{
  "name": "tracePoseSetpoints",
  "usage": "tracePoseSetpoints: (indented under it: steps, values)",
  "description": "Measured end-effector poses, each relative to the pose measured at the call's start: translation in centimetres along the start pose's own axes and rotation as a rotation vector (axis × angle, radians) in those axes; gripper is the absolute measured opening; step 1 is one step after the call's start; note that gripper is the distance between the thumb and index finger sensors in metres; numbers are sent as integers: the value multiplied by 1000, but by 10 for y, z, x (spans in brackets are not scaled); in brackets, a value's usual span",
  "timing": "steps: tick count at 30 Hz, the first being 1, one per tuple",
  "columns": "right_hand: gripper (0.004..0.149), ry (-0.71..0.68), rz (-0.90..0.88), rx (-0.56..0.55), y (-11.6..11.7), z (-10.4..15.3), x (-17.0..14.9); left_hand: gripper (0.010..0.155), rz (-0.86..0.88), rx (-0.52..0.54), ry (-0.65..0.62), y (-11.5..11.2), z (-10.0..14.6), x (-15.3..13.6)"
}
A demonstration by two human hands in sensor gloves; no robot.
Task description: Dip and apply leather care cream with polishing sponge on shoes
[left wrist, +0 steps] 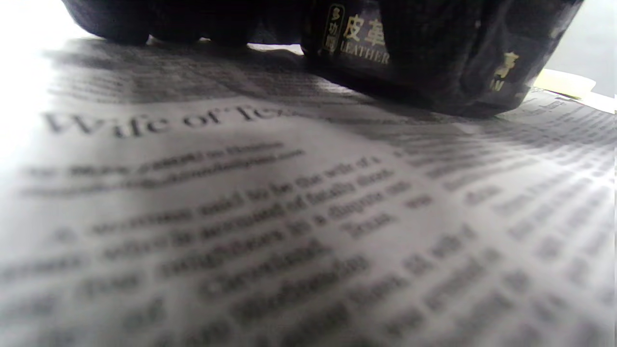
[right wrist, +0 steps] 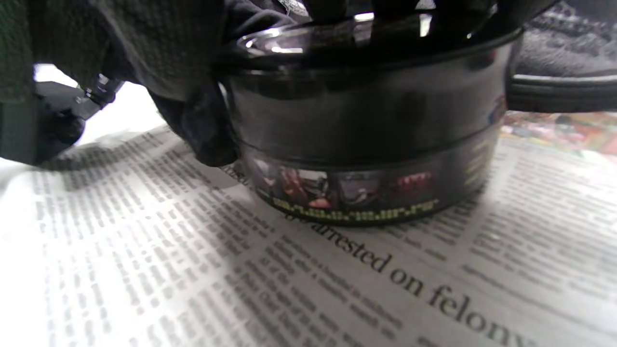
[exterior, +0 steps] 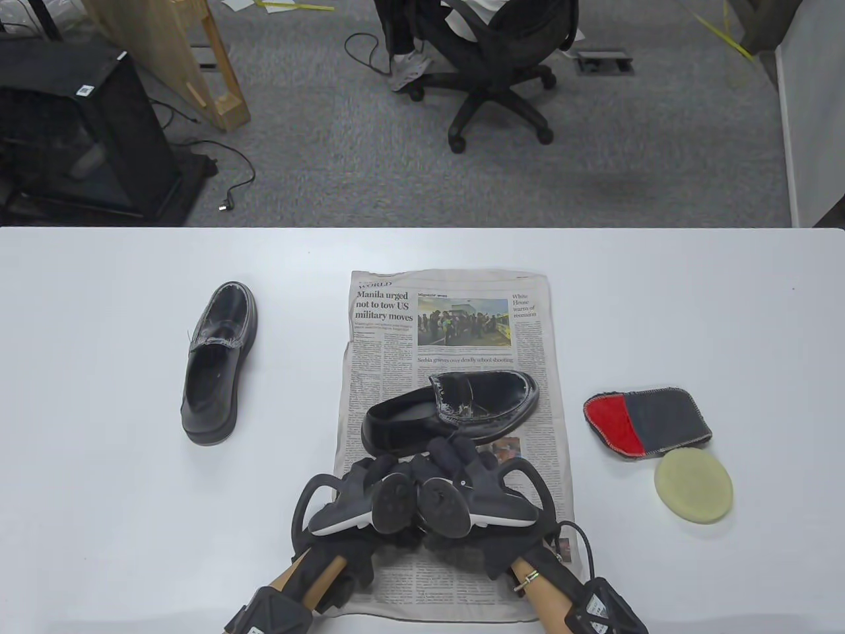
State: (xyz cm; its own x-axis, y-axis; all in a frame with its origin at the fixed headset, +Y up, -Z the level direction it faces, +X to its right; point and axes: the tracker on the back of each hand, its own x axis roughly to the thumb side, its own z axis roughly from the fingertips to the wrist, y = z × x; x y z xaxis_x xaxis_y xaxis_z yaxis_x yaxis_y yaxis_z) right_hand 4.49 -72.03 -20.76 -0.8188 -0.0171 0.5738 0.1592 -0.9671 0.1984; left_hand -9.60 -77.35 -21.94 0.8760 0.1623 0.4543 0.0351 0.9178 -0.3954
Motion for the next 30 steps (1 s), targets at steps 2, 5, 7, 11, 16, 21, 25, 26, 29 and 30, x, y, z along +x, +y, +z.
tracePoseSetpoints:
  steps: [2,5,7,11,16,21,25,26,29,30]
  values:
    - [93,10,32,-50,1,-1,3,104,-3,2,1,0,0,0]
    - [89,-62,-86,-39,0,1,2,104,3,3,-1,0,0,0]
    - [71,-113,-213,-109,3,0,-1,104,2,1,-2,0,0,0]
    - [78,-111,-337,-170,0,4,-5,105,-2,6,-9,-1,1,0]
    - [110,38,149,-58,-6,9,13,105,2,1,-12,-1,1,0]
    - [99,-2,113,-5,1,-2,13,104,8,7,-9,-1,1,-1]
    - [61,-145,-215,-40,-8,5,0,104,8,4,-11,-1,1,-1]
    - [71,-133,-261,-34,-7,6,-1,104,7,5,-11,-1,1,-1]
    - [110,0,-74,-82,-1,4,-1,103,8,6,-11,-1,1,-1]
    - [114,29,10,-8,4,1,0,103,7,6,-11,-1,1,-1]
